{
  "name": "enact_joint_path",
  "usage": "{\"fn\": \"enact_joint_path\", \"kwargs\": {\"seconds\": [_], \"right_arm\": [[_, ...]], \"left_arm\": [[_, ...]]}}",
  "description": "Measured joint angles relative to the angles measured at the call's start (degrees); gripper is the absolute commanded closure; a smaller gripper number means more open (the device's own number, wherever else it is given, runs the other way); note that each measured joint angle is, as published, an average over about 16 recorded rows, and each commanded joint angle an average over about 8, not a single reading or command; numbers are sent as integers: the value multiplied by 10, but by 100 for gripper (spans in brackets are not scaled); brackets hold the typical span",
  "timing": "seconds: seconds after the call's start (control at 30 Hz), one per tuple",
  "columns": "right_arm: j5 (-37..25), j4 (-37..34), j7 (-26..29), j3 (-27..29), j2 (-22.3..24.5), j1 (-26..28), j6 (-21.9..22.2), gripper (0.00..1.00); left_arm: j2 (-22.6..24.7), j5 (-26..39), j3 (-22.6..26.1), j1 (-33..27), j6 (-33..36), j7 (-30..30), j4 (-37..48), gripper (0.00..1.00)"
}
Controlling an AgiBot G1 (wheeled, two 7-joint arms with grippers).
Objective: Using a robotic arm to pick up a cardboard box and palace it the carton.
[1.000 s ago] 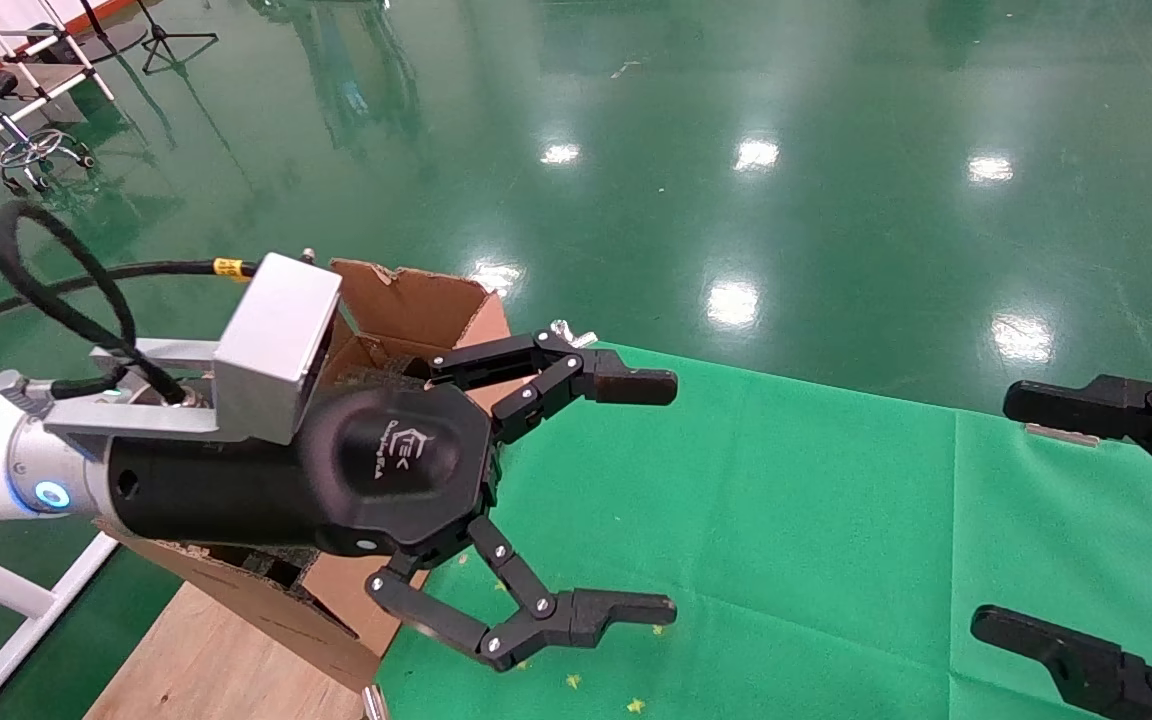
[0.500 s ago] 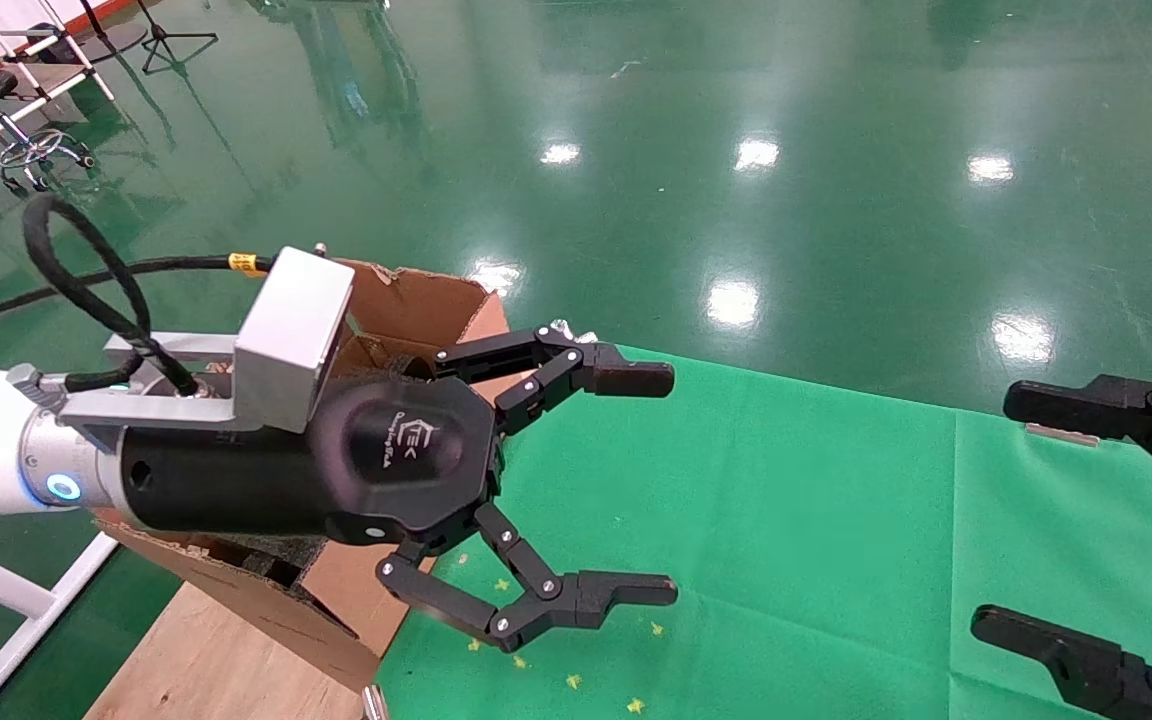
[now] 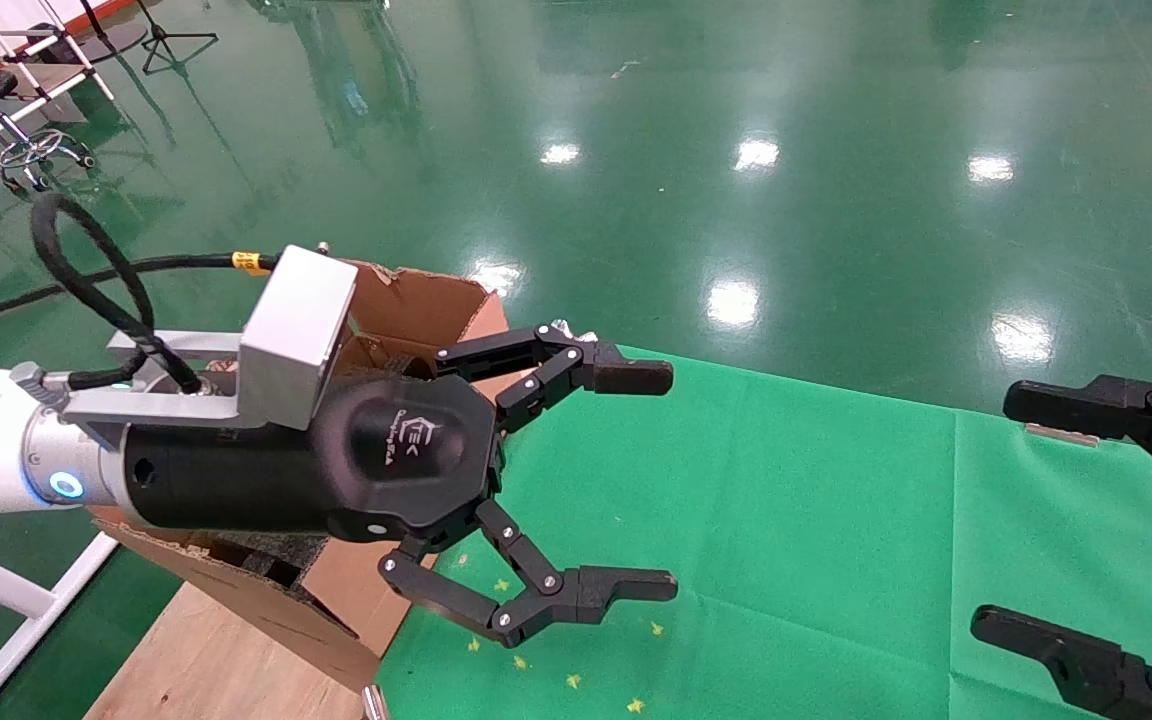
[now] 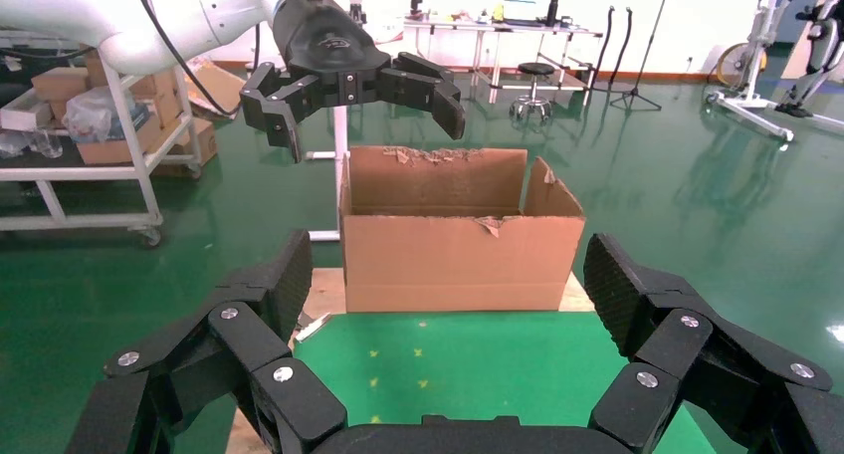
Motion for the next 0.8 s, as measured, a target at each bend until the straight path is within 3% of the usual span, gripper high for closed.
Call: {"fn": "enact_joint_path", "kwargs": {"seconds": [0.8], "right_arm": [[0,0,0,0,0,0,0,0]], "left_arm": [[0,1,1,-1,-1,0,1,0]]}}
